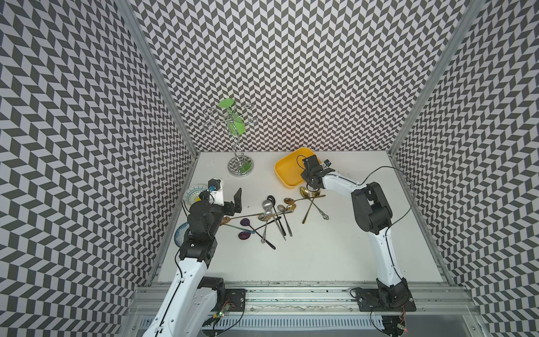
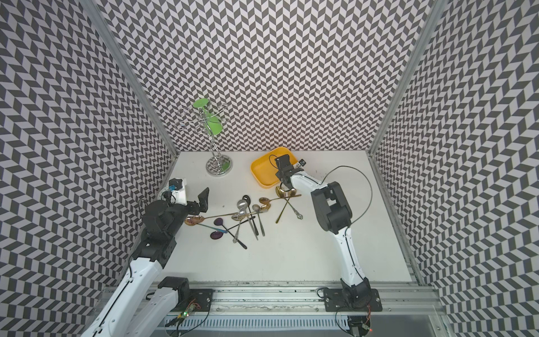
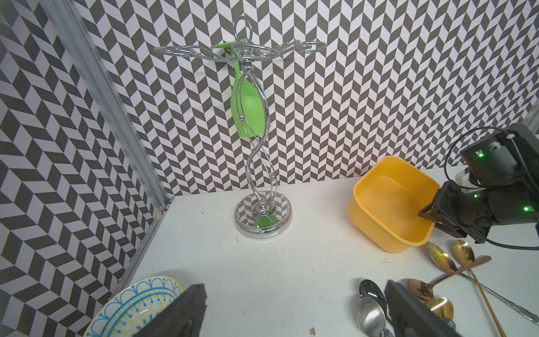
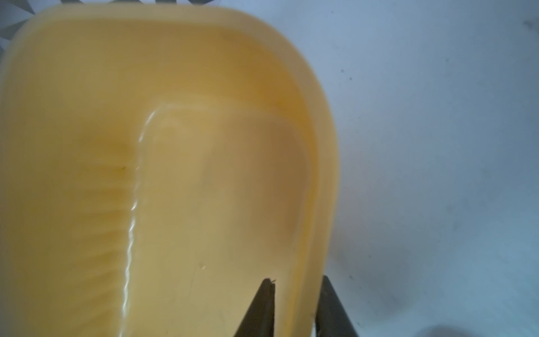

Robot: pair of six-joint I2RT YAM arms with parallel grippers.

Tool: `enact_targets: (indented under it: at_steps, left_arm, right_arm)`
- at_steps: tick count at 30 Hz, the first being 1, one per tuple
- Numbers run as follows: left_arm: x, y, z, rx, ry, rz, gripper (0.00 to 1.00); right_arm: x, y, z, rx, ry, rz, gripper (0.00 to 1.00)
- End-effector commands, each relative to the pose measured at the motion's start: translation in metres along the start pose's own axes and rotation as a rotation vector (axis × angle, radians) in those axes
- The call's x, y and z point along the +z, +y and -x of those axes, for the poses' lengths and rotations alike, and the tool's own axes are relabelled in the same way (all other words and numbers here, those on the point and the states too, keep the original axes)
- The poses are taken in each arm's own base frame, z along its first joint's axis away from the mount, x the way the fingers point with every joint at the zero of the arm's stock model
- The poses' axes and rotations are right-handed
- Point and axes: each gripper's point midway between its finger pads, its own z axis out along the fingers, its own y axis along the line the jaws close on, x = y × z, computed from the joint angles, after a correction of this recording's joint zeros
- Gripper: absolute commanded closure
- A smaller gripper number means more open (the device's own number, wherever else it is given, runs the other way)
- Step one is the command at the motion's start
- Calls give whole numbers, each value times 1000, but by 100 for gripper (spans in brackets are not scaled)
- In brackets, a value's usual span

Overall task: Put the spoon into the storage box
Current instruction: Pick up the storage box at the center of the board.

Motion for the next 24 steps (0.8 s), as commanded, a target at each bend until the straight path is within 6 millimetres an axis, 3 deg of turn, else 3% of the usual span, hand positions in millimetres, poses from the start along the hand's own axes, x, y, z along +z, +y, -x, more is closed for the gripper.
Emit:
enact_targets:
  at_steps: [1,8,14,24]
  left_arm:
    - [-3,-1,9,15,-39,4,0]
    - [-2,-2,8,12,-29,0,0]
    - [-1,2,6,8,-22,10,0]
    - [2,5,2,10,-6,17,0]
  right_arm:
    - [-17,6,26,33,-55,38,82]
    - [-35,22,41,45,-78,143,100]
    - [-64,38,58,23,-115,237,100]
    - [-126,41,74,-82,-139,355,100]
